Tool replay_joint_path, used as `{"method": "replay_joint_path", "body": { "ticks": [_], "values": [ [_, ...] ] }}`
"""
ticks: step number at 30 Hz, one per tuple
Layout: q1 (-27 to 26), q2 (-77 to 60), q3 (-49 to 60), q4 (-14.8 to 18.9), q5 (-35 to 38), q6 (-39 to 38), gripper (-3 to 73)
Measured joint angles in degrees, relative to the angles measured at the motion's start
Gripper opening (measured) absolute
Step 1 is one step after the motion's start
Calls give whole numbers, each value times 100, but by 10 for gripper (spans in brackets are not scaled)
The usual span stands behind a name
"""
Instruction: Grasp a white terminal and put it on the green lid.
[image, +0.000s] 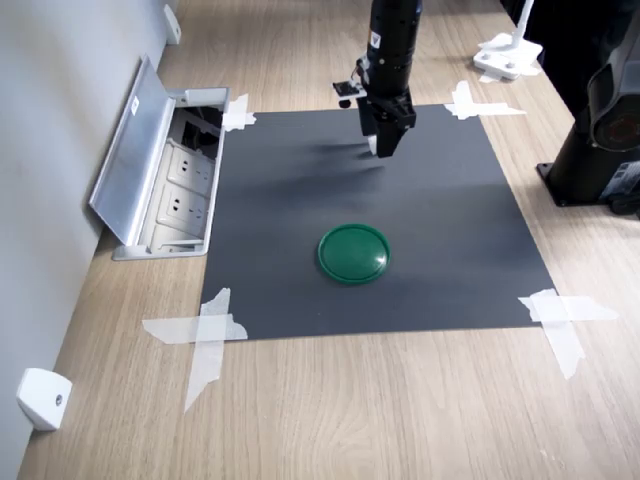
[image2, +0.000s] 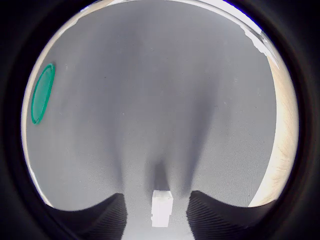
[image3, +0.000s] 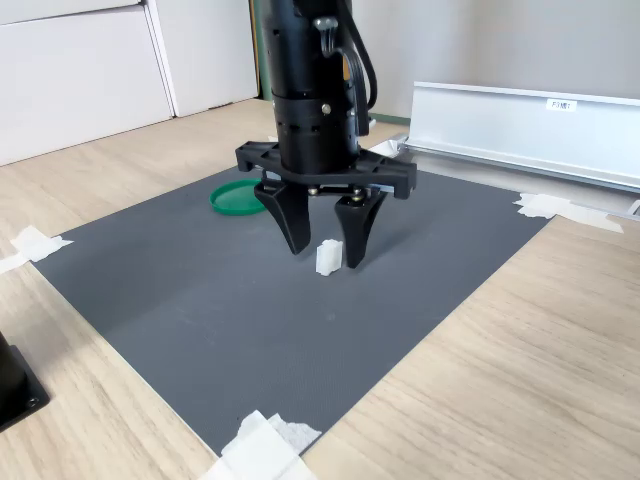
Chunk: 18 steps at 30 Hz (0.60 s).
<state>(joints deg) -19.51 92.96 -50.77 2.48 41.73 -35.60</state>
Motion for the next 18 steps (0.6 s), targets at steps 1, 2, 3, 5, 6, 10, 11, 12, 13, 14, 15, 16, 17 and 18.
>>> {"method": "replay_joint_path", "body": {
  "ticks": [1, 2, 3, 5, 6, 10, 11, 12, 13, 14, 15, 16, 17, 18],
  "values": [
    [0, 6, 0, 0, 0, 0, 459],
    [0, 29, 0, 0, 0, 0, 423],
    [0, 56, 0, 0, 0, 0, 385],
    [0, 92, 0, 0, 0, 10, 313],
    [0, 98, 0, 0, 0, 23, 270],
    [0, 98, 0, 0, 4, 29, 116],
    [5, 98, -12, 9, 20, 29, 96],
    [18, 98, -37, 11, 75, 29, 94],
    [52, 98, -69, 26, 153, 29, 95],
    [107, 91, -104, 73, 231, 23, 94],
    [185, 65, -143, 112, 329, 15, 94],
    [269, 37, -175, 143, 394, 1, 94],
    [393, -6, -213, 184, 475, -6, 94],
    [538, -51, -257, 219, 552, -6, 94]
  ]
}}
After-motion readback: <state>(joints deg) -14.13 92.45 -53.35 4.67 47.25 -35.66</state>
